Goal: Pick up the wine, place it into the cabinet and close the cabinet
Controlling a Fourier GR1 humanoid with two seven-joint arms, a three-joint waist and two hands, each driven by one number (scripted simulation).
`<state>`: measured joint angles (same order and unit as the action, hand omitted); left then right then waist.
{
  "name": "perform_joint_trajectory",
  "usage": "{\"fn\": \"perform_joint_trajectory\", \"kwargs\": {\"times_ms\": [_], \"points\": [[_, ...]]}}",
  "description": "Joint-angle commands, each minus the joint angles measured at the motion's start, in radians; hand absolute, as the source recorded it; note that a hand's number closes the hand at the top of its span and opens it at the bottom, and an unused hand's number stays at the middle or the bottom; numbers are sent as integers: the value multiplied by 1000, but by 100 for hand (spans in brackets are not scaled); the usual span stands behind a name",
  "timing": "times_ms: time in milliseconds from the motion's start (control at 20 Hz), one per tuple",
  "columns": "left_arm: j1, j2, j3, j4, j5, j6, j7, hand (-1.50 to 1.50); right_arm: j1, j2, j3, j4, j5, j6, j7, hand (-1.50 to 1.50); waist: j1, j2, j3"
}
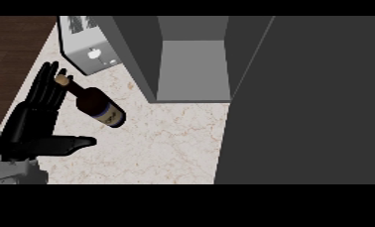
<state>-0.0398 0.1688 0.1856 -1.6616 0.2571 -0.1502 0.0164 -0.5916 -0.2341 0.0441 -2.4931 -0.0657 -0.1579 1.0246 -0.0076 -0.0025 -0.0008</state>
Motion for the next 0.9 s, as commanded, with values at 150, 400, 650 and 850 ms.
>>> {"fn": "perform_joint_trajectory", "kwargs": {"times_ms": [150,400,650,850], "points": [[9,7,11,163,-20,-75,-131,-150,-41,-17,-88,-50,-112,-11,73,-150,3,1,0],[24,-6,10,262,-49,-94,-215,-150,41,-14,-65,-115,-102,17,48,-150,1,1,0],[-46,19,43,453,-53,-139,-318,-150,-41,-17,-57,-56,-101,-3,66,-150,0,2,0],[-114,14,51,578,-93,-101,-370,-150,-46,-9,-17,-89,-70,-16,81,-150,-3,2,0]]}}
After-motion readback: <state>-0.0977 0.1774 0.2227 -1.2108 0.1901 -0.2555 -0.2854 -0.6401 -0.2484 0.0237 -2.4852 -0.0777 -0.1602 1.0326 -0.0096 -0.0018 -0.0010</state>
